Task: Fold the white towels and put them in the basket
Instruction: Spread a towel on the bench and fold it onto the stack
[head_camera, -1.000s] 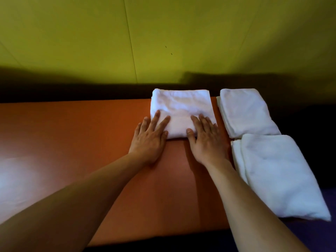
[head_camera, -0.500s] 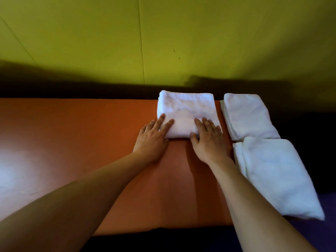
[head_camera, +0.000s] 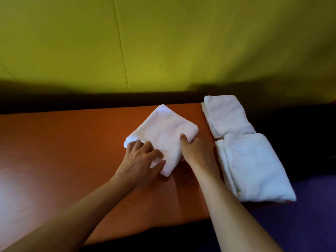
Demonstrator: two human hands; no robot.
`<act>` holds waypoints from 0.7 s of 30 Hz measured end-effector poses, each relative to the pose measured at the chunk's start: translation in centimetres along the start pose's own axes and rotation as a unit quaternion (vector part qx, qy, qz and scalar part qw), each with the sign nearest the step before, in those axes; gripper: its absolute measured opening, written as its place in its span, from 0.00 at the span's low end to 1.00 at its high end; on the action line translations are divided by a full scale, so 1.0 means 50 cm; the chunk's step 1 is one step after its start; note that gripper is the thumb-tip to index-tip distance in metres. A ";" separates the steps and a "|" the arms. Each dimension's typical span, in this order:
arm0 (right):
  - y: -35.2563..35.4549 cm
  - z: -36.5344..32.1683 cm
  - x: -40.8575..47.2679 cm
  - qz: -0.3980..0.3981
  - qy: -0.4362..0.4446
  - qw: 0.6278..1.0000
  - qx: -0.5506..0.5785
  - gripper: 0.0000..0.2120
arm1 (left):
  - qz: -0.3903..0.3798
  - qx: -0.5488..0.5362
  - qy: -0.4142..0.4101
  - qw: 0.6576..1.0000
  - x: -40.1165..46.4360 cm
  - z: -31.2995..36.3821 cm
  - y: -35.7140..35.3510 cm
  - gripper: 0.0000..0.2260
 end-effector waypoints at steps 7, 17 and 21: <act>-0.038 -0.032 -0.038 -0.037 0.037 0.992 0.114 0.30 | -0.127 -0.125 0.293 0.939 0.069 -0.104 0.024 0.26; 0.045 -0.003 -0.045 0.078 0.208 0.967 0.125 0.20 | -0.076 -0.508 0.368 0.775 0.062 -0.002 0.007 0.42; 0.141 0.056 -0.060 0.093 0.226 0.946 0.214 0.18 | -0.019 -0.577 0.279 0.768 0.062 0.112 0.050 0.40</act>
Point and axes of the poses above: each hand's wrist, its own x-axis towards the middle knuckle, its own y-axis out of the back of the hand, z = x × y, the point moved 2 cm from there along x, towards the middle knuckle, and after that the axes turned 9 degrees about -z, right-handed, at the moved point
